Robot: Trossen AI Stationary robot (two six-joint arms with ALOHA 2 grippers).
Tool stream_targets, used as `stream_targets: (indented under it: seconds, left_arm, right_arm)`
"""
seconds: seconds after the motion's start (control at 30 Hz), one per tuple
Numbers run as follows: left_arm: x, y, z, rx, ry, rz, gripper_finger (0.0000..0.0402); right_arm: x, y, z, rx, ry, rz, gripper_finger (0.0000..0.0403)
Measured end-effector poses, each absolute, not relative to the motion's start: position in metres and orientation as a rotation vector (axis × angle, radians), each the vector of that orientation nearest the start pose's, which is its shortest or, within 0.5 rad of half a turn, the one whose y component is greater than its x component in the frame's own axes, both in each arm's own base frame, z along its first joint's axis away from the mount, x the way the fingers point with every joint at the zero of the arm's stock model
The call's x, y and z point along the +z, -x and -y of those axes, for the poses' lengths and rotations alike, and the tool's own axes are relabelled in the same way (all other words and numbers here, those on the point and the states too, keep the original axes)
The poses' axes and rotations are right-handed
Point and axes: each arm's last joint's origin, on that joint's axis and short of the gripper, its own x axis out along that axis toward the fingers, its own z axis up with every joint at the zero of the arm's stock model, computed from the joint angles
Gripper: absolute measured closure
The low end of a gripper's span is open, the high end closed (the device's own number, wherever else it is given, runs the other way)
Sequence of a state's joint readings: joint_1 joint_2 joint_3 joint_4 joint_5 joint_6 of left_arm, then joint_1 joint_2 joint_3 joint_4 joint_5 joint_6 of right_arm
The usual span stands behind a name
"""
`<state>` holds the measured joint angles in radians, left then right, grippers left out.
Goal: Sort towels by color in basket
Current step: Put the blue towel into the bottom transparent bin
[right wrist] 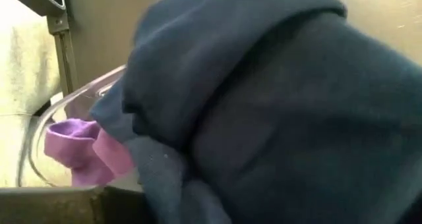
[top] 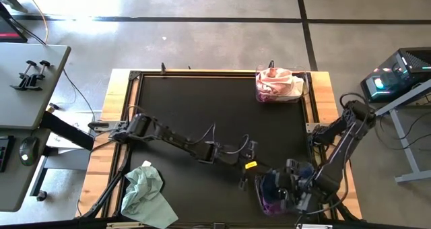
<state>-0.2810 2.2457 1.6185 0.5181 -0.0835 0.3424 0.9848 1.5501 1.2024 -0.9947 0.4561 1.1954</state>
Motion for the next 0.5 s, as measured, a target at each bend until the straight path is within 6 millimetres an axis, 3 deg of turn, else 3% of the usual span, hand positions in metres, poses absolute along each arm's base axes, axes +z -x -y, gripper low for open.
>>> stream_targets:
  seconds: [0.23,0.5]
  left_arm:
    - [0.198,-0.504,0.145,-0.265,-0.305,0.016,0.0283]
    - [0.177,-0.521,0.151,-0.319,-0.327,-0.116,0.0314]
  right_arm:
    - [0.236,-0.171,-0.228,-0.206,-0.178,-1.047,0.0194]
    - [0.236,-0.175,-0.225,-0.198,-0.153,-1.045,0.0194]
